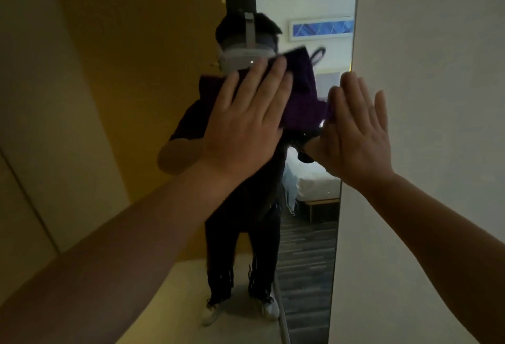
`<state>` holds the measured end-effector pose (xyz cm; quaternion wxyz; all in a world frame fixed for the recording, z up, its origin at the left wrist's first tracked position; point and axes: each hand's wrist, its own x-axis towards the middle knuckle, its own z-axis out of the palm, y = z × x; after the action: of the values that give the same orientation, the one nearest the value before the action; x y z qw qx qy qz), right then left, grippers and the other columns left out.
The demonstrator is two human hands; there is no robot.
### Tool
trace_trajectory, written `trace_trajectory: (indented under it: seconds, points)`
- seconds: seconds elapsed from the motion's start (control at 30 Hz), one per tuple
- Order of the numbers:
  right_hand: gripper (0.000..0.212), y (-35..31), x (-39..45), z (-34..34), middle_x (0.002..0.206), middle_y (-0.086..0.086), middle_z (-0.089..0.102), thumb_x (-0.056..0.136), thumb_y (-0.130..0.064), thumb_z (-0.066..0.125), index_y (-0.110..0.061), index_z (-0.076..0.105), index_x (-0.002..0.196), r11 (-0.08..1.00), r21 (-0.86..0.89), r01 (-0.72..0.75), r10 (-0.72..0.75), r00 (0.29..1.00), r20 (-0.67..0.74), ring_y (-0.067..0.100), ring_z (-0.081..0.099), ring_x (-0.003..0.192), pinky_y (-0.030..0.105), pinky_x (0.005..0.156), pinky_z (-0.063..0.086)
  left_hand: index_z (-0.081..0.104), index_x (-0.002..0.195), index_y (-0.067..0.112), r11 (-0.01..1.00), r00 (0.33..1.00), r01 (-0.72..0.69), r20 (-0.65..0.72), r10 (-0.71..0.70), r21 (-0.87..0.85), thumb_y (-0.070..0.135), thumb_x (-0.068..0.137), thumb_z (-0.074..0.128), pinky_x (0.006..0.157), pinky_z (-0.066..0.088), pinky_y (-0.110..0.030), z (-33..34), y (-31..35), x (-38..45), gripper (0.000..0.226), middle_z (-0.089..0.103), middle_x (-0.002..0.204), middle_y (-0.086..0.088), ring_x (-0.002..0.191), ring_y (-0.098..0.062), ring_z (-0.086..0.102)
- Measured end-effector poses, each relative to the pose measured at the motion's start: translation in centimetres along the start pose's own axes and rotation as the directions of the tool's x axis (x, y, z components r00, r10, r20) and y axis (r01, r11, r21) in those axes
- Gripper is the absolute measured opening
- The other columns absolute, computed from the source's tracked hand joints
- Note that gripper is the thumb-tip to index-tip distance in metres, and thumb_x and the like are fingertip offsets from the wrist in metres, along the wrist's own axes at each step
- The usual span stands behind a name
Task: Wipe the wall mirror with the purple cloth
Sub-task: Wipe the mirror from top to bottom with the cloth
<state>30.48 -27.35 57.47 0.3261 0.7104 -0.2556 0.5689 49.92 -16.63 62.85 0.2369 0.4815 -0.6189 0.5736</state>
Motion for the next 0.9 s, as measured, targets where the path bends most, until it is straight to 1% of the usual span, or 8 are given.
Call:
trace_trajectory:
  seconds: [0.1, 0.17, 0.23, 0.33, 0.47, 0.63, 0.77, 0.9]
  points:
    - [0.057, 0.1, -0.1, 0.6, 0.156, 0.029, 0.026, 0.103, -0.021, 0.041, -0.002, 0.021, 0.152, 1.0, 0.019, 0.015, -0.015, 1.0, -0.027, 0.041, 0.023, 0.147, 0.061, 0.119, 0.016, 0.041, 0.146, 0.01, 0.994, 0.994, -0.106, -0.011, 0.106, -0.029, 0.025, 0.102, 0.038, 0.114, 0.03, -0.051, 2.1, 4.0, -8.4, 0.047, 0.039, 0.154, -0.012, 0.143, -0.033, 0.033]
    - [0.061, 0.3, -0.2, 0.7, 0.156, 0.028, 0.025, 0.101, -0.019, 0.043, -0.004, 0.017, 0.154, 1.0, 0.014, 0.022, -0.021, 0.999, -0.03, 0.04, 0.022, 0.147, 0.064, 0.117, 0.017, 0.04, 0.147, 0.014, 0.971, 0.961, -0.237, 0.138, 0.24, -0.038, 0.024, 0.103, 0.032, 0.117, 0.021, -0.051, 3.3, 7.7, -16.5, 0.046, 0.034, 0.156, -0.01, 0.146, -0.033, 0.025]
    - [0.067, 0.4, -0.3, 0.5, 0.157, 0.027, 0.024, 0.097, -0.017, 0.051, -0.005, 0.016, 0.154, 1.0, -0.003, 0.022, -0.022, 0.999, -0.031, 0.04, 0.021, 0.147, 0.066, 0.116, 0.017, 0.039, 0.149, 0.017, 0.942, 0.91, -0.33, 0.246, 0.333, -0.056, 0.029, 0.1, 0.039, 0.117, 0.016, -0.047, 4.0, 10.2, -23.4, 0.051, 0.026, 0.16, -0.005, 0.149, -0.03, 0.017]
    - [0.054, -0.1, -0.2, 0.4, 0.156, 0.025, 0.026, 0.105, -0.024, 0.035, -0.006, 0.018, 0.153, 1.0, 0.006, 0.006, -0.006, 0.999, -0.04, 0.04, 0.024, 0.147, 0.062, 0.118, 0.016, 0.035, 0.151, 0.019, 0.951, 0.92, -0.279, 0.249, 0.304, -0.13, 0.035, 0.097, 0.047, 0.115, 0.023, -0.043, 4.4, 11.0, -26.0, 0.058, 0.027, 0.16, -0.001, 0.147, -0.024, 0.025]
    - [0.051, -1.3, 0.0, -0.7, 0.155, 0.025, 0.03, 0.107, -0.029, 0.02, -0.001, 0.026, 0.15, 0.998, -0.015, -0.06, 0.059, 0.998, -0.025, 0.039, 0.028, 0.145, 0.061, 0.117, 0.019, 0.044, 0.146, 0.022, 0.941, 0.941, -0.22, 0.198, 0.274, -0.257, 0.03, 0.101, 0.048, 0.104, 0.036, -0.038, 3.4, 10.3, -24.5, 0.046, 0.038, 0.155, 0.003, 0.14, -0.019, 0.038]
    - [0.059, -2.0, 0.1, -3.2, 0.16, 0.018, 0.023, 0.107, -0.04, 0.014, -0.004, 0.028, 0.152, 0.993, -0.039, -0.114, 0.118, 0.982, 0.146, 0.034, 0.019, 0.149, 0.058, 0.12, 0.012, 0.051, 0.139, 0.02, 0.949, 0.975, -0.118, 0.149, 0.168, -0.292, 0.021, 0.102, 0.039, 0.094, 0.039, -0.037, 1.6, 7.8, -19.4, 0.039, 0.048, 0.148, 0.001, 0.125, -0.02, 0.053]
    - [0.056, -0.9, -0.7, -5.3, 0.161, 0.017, 0.021, 0.107, -0.035, 0.019, -0.003, 0.027, 0.152, 0.975, -0.047, -0.216, 0.221, 0.958, 0.183, 0.029, 0.012, 0.15, 0.054, 0.122, 0.009, 0.05, 0.138, 0.014, 0.959, 0.998, 0.041, -0.042, -0.055, -0.281, 0.009, 0.097, 0.039, 0.092, 0.036, -0.04, -0.7, 4.0, -9.7, 0.042, 0.053, 0.144, -0.004, 0.125, -0.025, 0.049]
    - [0.056, 1.5, -1.2, -5.8, 0.163, 0.015, 0.015, 0.106, -0.035, 0.019, -0.005, 0.022, 0.153, 0.959, -0.13, -0.253, 0.278, 0.927, 0.25, 0.026, 0.005, 0.151, 0.052, 0.123, 0.006, 0.048, 0.14, 0.01, 0.971, 0.981, 0.051, -0.171, -0.093, -0.234, 0.009, 0.095, 0.045, 0.101, 0.034, -0.044, -2.2, 1.2, 1.0, 0.045, 0.049, 0.146, -0.008, 0.131, -0.028, 0.041]
